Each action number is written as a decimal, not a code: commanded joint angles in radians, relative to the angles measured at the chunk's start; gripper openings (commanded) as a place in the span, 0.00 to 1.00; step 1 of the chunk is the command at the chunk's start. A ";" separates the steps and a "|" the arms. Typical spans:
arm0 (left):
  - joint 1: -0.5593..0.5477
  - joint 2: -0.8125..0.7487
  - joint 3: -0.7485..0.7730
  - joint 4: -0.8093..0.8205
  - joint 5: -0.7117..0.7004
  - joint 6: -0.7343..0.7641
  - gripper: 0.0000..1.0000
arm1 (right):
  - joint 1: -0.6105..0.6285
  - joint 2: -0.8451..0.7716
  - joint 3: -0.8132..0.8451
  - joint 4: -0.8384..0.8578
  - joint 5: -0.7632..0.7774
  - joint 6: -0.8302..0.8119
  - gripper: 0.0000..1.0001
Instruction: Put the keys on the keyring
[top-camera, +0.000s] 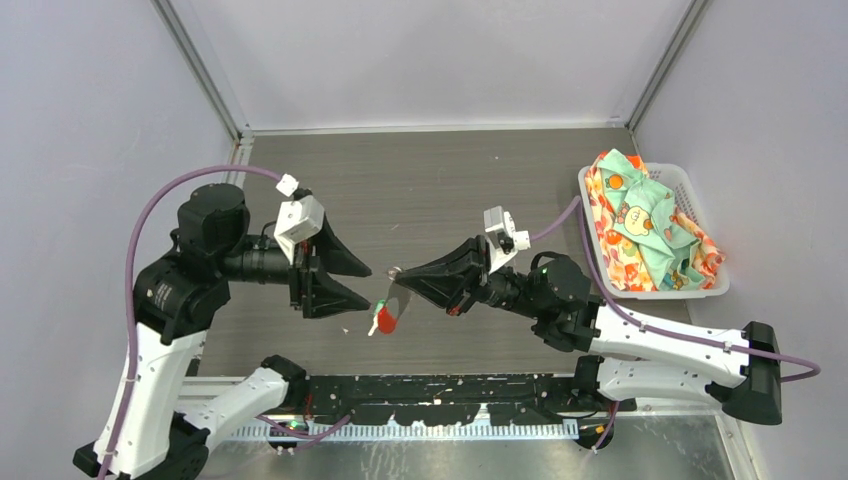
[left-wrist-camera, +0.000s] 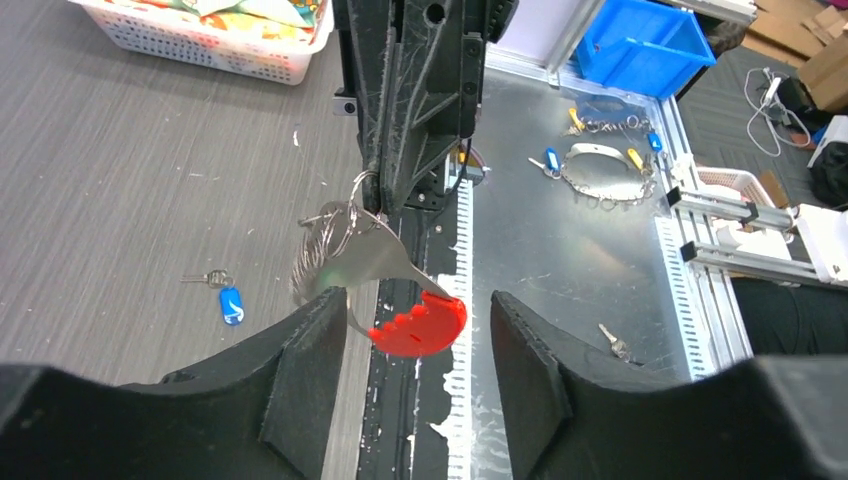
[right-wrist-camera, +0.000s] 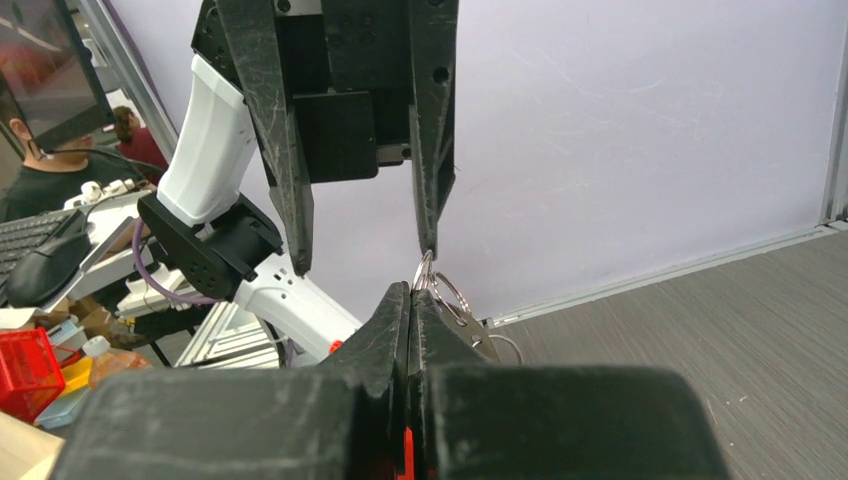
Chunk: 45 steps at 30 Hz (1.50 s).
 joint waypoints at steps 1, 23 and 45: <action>-0.003 0.004 -0.016 0.006 0.037 0.010 0.51 | 0.000 -0.014 0.019 0.027 -0.038 -0.019 0.01; -0.003 0.020 -0.104 0.229 0.132 -0.224 0.19 | 0.001 0.040 0.023 0.107 -0.094 -0.029 0.01; -0.003 0.005 -0.084 0.186 0.136 -0.204 0.16 | 0.001 0.018 0.007 0.122 -0.061 -0.014 0.01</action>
